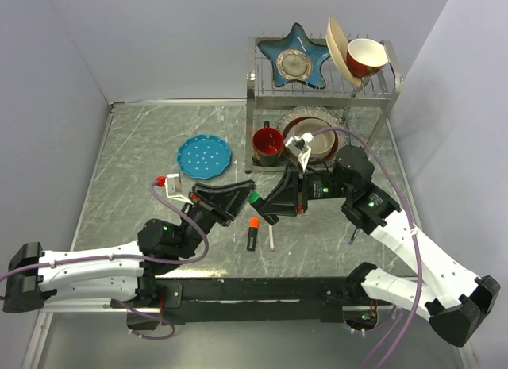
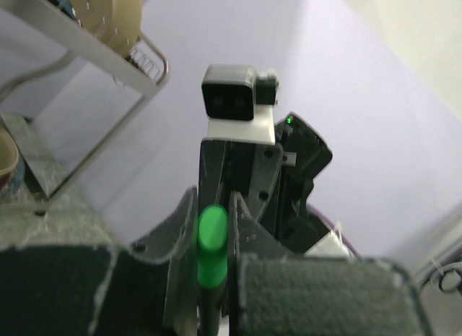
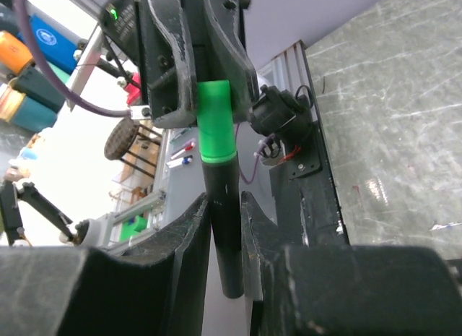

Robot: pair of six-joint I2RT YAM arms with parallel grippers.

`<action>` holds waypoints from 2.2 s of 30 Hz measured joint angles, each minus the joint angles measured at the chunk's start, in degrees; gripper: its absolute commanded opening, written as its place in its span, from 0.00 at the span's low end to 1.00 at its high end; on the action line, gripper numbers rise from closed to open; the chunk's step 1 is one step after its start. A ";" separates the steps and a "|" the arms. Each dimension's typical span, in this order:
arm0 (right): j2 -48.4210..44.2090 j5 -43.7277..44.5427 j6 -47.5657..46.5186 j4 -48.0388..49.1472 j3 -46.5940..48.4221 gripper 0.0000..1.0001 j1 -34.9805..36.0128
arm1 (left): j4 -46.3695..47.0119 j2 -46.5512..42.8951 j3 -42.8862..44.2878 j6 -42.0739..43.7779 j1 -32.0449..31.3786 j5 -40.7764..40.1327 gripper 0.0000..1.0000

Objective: Insert the pens into the pen caps

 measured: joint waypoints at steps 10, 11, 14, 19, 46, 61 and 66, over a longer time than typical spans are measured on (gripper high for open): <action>0.46 -0.22 4.37 4.17 -0.42 0.00 0.17 | 7.50 2.75 -1.46 -0.26 -0.26 0.59 0.01; 0.44 -0.20 4.37 4.35 -0.42 0.00 0.20 | 7.17 2.73 -1.16 -0.11 -0.31 0.61 0.01; -0.11 0.22 4.07 4.81 -0.42 0.00 0.20 | 2.40 2.47 1.60 0.61 -0.31 0.42 0.01; -3.65 3.48 1.79 6.08 -3.02 0.36 0.15 | -15.06 -0.87 8.17 1.53 0.52 2.36 0.01; -29.83 37.88 -7.13 -8.63 -20.74 0.81 -2.10 | -56.35 13.97 4.04 5.86 35.43 33.90 0.02; -29.00 45.70 -5.29 -12.85 -21.03 0.80 -2.10 | -48.46 27.89 4.04 4.87 36.68 37.62 0.39; -26.82 52.70 -4.00 -19.47 -20.98 0.80 -2.10 | -49.44 27.19 4.07 4.28 36.68 36.63 0.67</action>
